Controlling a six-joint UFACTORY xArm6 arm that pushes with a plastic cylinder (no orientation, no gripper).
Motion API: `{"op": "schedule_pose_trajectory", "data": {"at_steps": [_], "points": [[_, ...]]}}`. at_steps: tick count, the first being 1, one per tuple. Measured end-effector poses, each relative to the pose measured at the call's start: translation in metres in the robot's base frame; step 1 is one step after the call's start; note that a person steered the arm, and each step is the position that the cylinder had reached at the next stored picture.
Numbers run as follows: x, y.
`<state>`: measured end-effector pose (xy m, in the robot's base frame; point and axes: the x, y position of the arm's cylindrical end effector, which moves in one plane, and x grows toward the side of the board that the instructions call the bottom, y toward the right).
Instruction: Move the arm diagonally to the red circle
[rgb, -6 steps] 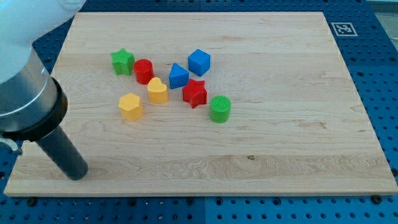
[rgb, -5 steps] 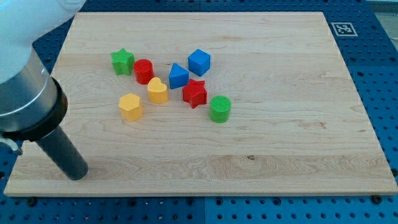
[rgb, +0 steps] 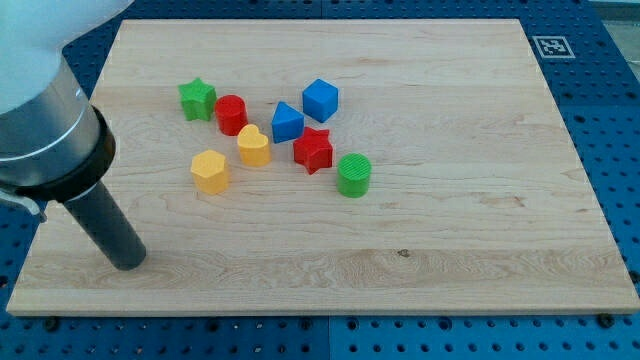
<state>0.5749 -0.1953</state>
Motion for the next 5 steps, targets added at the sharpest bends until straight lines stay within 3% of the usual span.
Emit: {"op": "schedule_pose_trajectory", "data": {"at_steps": [5], "points": [[-0.118, -0.016]]}}
